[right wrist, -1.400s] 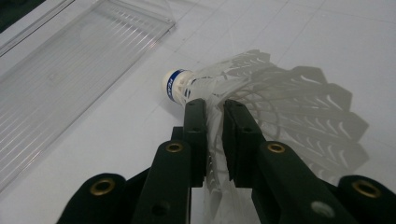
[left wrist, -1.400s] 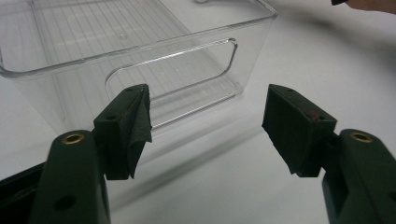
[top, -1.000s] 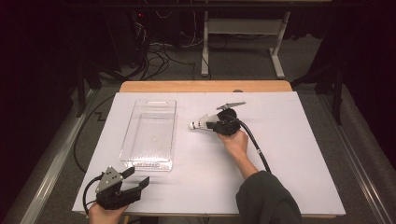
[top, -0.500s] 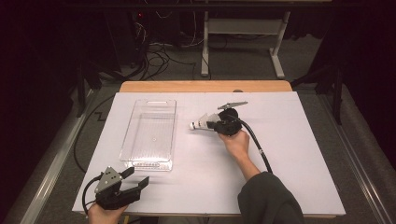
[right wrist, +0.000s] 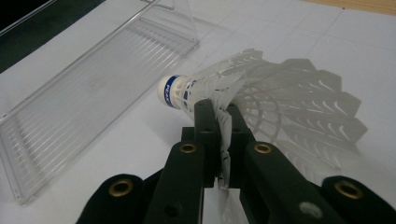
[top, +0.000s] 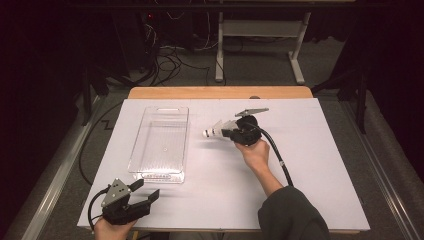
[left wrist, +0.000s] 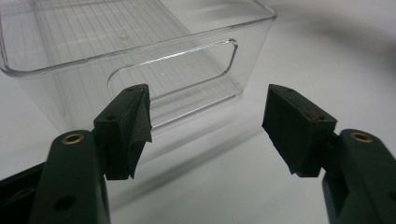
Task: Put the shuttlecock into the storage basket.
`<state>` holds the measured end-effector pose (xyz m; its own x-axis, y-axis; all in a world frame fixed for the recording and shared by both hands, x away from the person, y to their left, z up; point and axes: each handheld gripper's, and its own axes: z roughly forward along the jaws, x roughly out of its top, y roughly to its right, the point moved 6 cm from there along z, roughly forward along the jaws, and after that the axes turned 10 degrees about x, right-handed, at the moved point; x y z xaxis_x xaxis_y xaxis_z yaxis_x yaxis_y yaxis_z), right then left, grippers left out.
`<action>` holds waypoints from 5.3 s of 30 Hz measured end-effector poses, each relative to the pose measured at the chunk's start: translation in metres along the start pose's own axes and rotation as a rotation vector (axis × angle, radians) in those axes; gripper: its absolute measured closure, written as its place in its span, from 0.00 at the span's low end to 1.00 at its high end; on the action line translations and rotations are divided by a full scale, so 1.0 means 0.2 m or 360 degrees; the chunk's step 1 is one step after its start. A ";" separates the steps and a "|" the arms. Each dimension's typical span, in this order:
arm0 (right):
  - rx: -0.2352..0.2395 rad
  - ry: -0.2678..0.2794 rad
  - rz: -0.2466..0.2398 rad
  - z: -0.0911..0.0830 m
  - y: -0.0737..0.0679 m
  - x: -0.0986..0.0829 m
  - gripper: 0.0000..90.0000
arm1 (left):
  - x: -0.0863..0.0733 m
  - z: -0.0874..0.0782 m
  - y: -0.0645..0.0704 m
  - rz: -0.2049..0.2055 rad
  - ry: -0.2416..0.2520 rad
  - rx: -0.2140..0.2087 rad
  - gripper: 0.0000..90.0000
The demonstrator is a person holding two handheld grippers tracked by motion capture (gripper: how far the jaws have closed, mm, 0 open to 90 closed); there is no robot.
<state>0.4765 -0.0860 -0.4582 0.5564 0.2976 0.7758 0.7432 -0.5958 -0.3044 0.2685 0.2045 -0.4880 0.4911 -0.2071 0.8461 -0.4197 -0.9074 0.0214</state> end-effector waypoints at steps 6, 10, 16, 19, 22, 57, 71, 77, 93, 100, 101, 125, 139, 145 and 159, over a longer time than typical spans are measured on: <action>0.0019 0.0008 -0.0018 -0.03 -0.04 0.02 0.99 | 0.00 0.00 0.00 -0.0007 0.0002 -0.0002 0.37; 0.0027 0.0014 -0.0030 -0.06 -0.06 0.03 0.99 | 0.00 0.00 0.00 -0.0004 -0.0002 -0.0003 0.37; 0.0044 0.0033 -0.0024 -0.07 -0.07 0.04 0.99 | 0.00 0.00 0.00 -0.0003 -0.0003 -0.0003 0.37; 0.0050 0.0037 -0.0022 -0.08 -0.07 0.04 0.99 | 0.00 0.00 0.00 -0.0007 -0.0001 -0.0002 0.37; 0.0056 0.0038 -0.0028 -0.08 -0.08 0.04 0.99 | 0.00 0.00 0.00 -0.0007 -0.0002 -0.0003 0.37; 0.0140 0.0025 -0.0094 -0.03 -0.20 0.16 0.99 | 0.00 0.00 -0.01 -0.0011 0.0000 -0.0004 0.37; 0.0187 0.0009 -0.0141 0.04 -0.29 0.21 0.99 | 0.00 0.00 -0.02 -0.0009 0.0006 -0.0002 0.37; 0.0187 -0.0012 -0.0200 0.07 -0.34 0.23 0.99 | 0.00 0.00 -0.01 -0.0005 0.0002 -0.0008 0.37; 0.0233 -0.0063 -0.0242 0.18 -0.44 0.26 0.99 | 0.00 0.00 -0.02 0.0005 0.0001 -0.0009 0.37; 0.0254 -0.0096 -0.0247 0.24 -0.47 0.26 0.99 | 0.00 -0.01 -0.02 -0.0013 0.0008 -0.0011 0.37; 0.0258 -0.0100 -0.0239 0.24 -0.48 0.26 0.99 | 0.00 -0.01 -0.02 -0.0013 0.0008 -0.0012 0.37; 0.0309 -0.0227 -0.0301 0.44 -0.65 0.27 0.99 | 0.00 -0.02 -0.02 -0.0003 0.0017 -0.0021 0.37; 0.0354 -0.0298 -0.0321 0.50 -0.73 0.21 0.99 | 0.00 -0.02 -0.02 -0.0004 0.0023 -0.0019 0.37; 0.0359 -0.0305 -0.0314 0.51 -0.73 0.20 0.99 | 0.00 -0.02 -0.02 -0.0002 0.0020 -0.0020 0.37; 0.0270 -0.0347 -0.0274 0.59 -0.70 0.23 0.99 | 0.00 -0.02 -0.02 -0.0005 0.0020 -0.0023 0.37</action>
<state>0.4412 0.1000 -0.4461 0.4699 0.5468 0.6930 0.8744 -0.3955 -0.2809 0.2674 0.2098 -0.4853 0.4826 -0.1999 0.8527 -0.4293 -0.9026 0.0315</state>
